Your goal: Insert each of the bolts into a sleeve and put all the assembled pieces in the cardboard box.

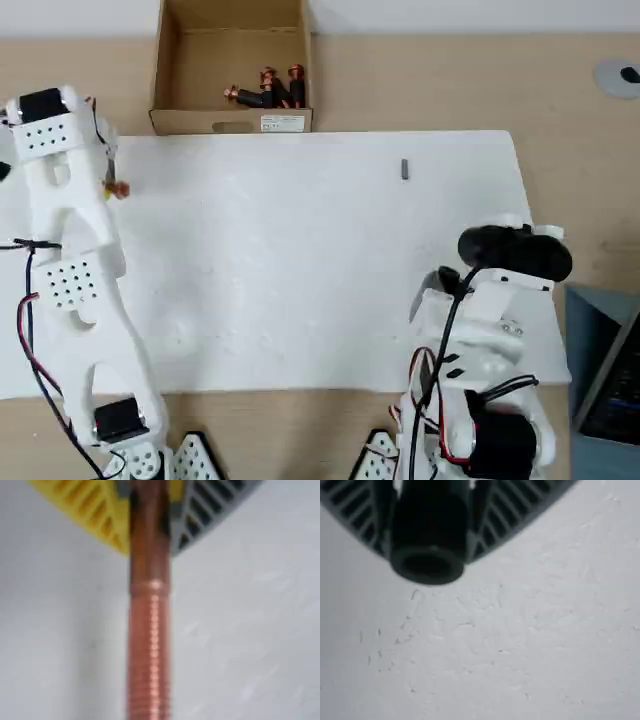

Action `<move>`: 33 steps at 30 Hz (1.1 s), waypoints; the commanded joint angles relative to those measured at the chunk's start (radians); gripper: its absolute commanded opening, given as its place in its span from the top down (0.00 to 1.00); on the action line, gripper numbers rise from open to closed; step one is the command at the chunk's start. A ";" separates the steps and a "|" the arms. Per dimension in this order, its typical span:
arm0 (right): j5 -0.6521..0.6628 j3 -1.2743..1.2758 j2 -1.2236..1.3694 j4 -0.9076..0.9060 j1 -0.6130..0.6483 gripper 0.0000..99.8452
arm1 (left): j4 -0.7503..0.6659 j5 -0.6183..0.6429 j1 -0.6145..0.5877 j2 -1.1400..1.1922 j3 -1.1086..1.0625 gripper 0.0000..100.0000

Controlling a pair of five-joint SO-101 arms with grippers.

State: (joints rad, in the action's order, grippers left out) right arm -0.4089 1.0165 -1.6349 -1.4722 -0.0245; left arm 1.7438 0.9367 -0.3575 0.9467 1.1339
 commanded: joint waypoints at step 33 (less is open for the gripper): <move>0.009 0.019 -0.004 0.031 -0.005 0.99 | -0.201 0.299 0.029 -0.579 -0.839 1.00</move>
State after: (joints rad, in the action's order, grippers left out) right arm -0.4089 1.0349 -1.6364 -1.4691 -0.0245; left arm 1.5459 1.2206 -0.3284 0.4342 0.2900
